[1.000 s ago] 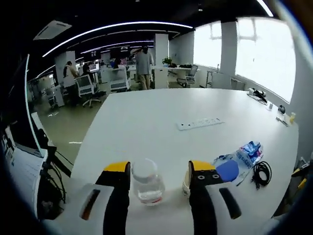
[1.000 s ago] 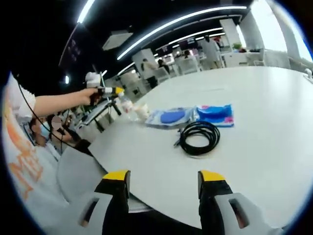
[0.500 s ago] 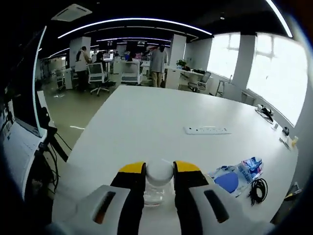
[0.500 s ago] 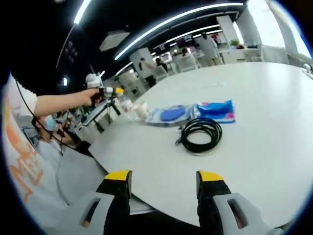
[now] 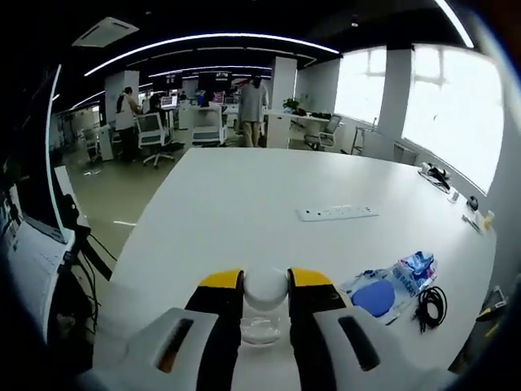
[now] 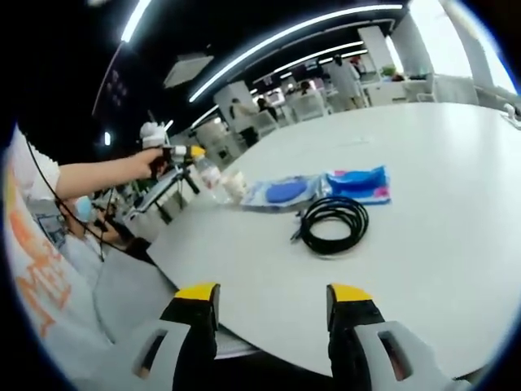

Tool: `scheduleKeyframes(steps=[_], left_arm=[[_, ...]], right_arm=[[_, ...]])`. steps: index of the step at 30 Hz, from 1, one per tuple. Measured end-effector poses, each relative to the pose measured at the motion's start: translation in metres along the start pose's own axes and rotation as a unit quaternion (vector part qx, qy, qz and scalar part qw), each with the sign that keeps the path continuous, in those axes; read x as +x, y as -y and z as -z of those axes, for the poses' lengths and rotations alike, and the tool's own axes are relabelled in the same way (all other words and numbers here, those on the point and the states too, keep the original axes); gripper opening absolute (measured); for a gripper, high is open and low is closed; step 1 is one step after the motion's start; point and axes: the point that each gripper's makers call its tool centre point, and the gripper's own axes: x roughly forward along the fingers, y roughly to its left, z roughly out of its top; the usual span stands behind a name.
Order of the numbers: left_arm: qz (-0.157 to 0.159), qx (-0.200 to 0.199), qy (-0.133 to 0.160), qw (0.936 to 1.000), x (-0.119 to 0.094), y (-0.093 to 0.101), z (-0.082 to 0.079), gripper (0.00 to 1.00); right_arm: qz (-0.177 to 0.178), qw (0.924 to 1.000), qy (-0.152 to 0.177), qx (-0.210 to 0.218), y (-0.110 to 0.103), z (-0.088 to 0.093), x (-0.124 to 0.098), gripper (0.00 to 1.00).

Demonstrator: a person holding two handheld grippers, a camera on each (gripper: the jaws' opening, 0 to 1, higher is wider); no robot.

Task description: Arrange the tabletop items into an orderly group along one side of the table until the central work area is clear of visible clutter.

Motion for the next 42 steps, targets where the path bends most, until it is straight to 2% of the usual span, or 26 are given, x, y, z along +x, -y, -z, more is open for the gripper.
scheduleKeyframes(steps=[8, 16, 24, 27, 29, 31, 34, 37, 39, 42], left_arm=[[0.003, -0.012, -0.002, 0.9999, 0.002, 0.009, 0.002, 0.18], [0.015, -0.004, -0.004, 0.9999, 0.004, 0.014, 0.003, 0.19], [0.006, -0.009, -0.005, 0.9999, 0.004, 0.013, 0.002, 0.19], [0.011, -0.042, -0.005, 0.9991, 0.001, 0.014, 0.003, 0.20], [0.014, -0.054, -0.005, 0.9984, 0.000, 0.013, 0.002, 0.25], [0.015, -0.045, 0.001, 0.9989, -0.002, 0.014, 0.000, 0.36], [0.015, -0.002, -0.001, 0.9999, -0.008, 0.016, -0.001, 0.48], [0.025, 0.000, 0.002, 0.9997, -0.016, 0.018, 0.002, 0.50], [0.036, -0.020, 0.012, 0.9991, -0.021, 0.021, 0.004, 0.51], [0.042, -0.022, 0.017, 0.9987, -0.030, 0.021, 0.014, 0.57]], right_arm=[[0.003, 0.9999, 0.004, 0.013, 0.003, 0.001, -0.001, 0.53], [0.000, 0.9998, 0.007, 0.020, 0.002, 0.000, 0.002, 0.53], [-0.009, 0.9998, 0.001, 0.019, -0.003, 0.002, 0.007, 0.53], [-0.011, 0.9997, 0.002, 0.021, -0.003, 0.001, 0.008, 0.53], [-0.012, 0.9997, 0.004, 0.023, -0.004, 0.000, 0.008, 0.53], [-0.014, 0.9996, 0.006, 0.023, -0.004, -0.001, 0.009, 0.53], [-0.014, 0.9997, 0.006, 0.018, -0.004, -0.003, 0.010, 0.54], [-0.015, 0.9997, 0.010, 0.017, -0.004, -0.005, 0.011, 0.55], [-0.015, 0.9997, 0.012, 0.014, -0.004, -0.006, 0.011, 0.55], [-0.013, 0.9997, 0.015, 0.012, -0.004, -0.008, 0.011, 0.56]])
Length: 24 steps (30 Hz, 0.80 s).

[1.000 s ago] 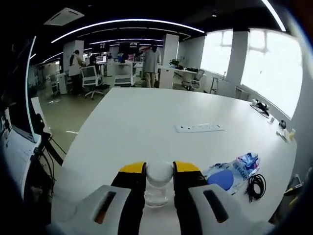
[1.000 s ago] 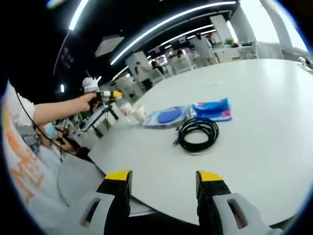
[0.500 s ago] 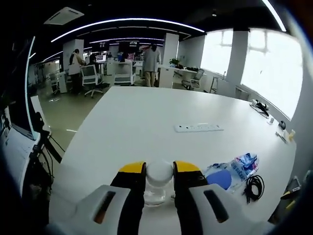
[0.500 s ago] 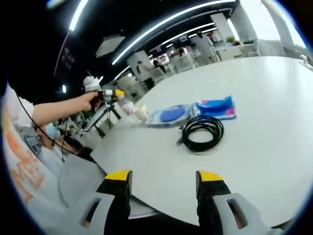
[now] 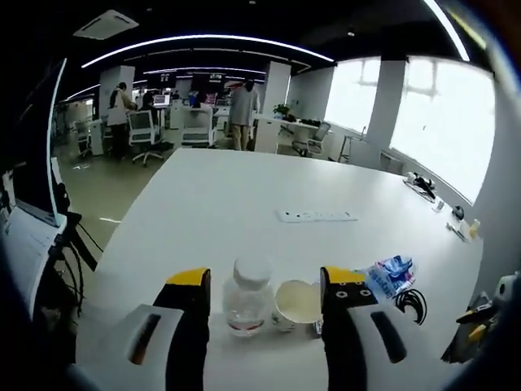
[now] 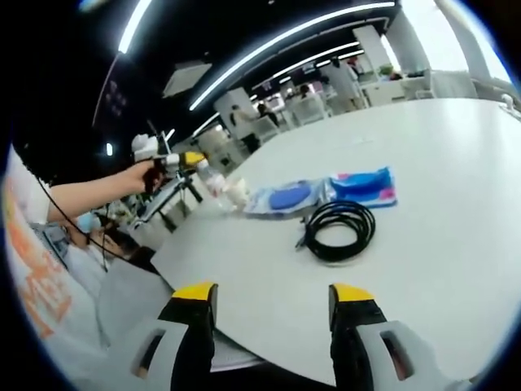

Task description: Arrange the tabletop items into an orderly group along one side of the table until the central work area is clear of visible clutter.

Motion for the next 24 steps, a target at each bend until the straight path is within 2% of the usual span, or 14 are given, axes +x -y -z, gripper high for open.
scheduleKeyframes(steps=[3, 10, 13, 15, 21, 24], left_arm=[[0.002, 0.028, -0.003, 0.9996, -0.012, 0.000, 0.018, 0.62], [0.015, 0.047, -0.015, 0.9986, -0.036, 0.002, 0.057, 0.69], [0.024, 0.066, -0.039, 0.9968, -0.046, 0.005, 0.080, 0.71], [0.028, 0.072, -0.043, 0.9960, -0.052, 0.007, 0.091, 0.72], [0.035, 0.045, -0.056, 0.9968, -0.066, 0.009, 0.122, 0.77], [0.038, 0.044, -0.067, 0.9961, -0.072, 0.012, 0.135, 0.77]], right_arm=[[0.005, 1.0000, 0.004, -0.005, 0.004, -0.002, -0.002, 0.58], [0.029, 0.9994, 0.008, -0.017, 0.020, -0.008, -0.005, 0.64], [0.038, 0.9990, 0.009, -0.023, 0.028, -0.012, -0.006, 0.66], [0.040, 0.9989, 0.006, -0.024, 0.031, -0.012, -0.005, 0.68], [0.044, 0.9982, -0.008, -0.039, 0.036, -0.010, -0.005, 0.71], [0.047, 0.9982, -0.013, -0.036, 0.038, -0.007, -0.006, 0.72]])
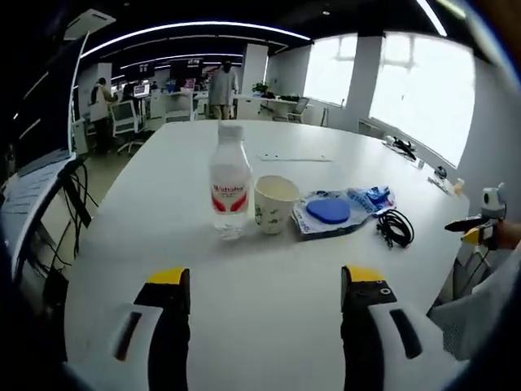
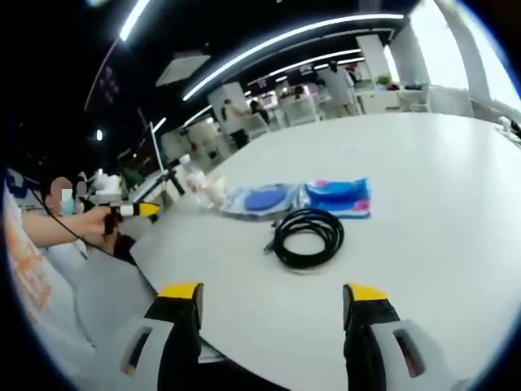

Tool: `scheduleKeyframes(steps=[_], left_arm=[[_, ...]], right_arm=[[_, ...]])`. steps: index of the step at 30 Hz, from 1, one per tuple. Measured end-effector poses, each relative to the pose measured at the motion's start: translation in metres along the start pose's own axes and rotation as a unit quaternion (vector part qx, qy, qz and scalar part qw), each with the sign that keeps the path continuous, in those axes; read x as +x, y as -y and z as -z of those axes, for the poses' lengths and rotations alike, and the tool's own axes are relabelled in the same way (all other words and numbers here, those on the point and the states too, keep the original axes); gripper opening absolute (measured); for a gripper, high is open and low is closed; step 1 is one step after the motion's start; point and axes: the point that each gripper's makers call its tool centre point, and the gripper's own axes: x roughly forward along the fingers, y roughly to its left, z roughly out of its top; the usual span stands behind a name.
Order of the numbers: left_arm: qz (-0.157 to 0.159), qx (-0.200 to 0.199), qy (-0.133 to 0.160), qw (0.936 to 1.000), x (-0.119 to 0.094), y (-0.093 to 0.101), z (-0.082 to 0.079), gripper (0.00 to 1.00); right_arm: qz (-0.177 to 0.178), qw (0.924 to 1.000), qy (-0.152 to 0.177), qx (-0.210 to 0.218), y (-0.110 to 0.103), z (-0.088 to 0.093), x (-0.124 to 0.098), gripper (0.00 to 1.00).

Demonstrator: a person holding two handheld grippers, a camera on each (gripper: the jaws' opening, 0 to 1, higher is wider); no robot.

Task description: Arrange the tabletop items into an orderly group along one side of the table until the central work area is clear of visible clutter.

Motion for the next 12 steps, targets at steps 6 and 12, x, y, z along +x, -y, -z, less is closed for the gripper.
scheduleKeyframes(steps=[6, 12], left_arm=[[0.014, -0.011, -0.003, 0.9998, -0.007, 0.011, 0.012, 0.79], [0.024, -0.018, -0.010, 0.9995, -0.010, 0.020, 0.024, 0.77]], right_arm=[[0.004, 1.0000, -0.006, 0.003, 0.003, 0.003, -0.001, 0.72], [0.005, 0.9999, -0.009, 0.008, 0.005, 0.006, -0.002, 0.72]])
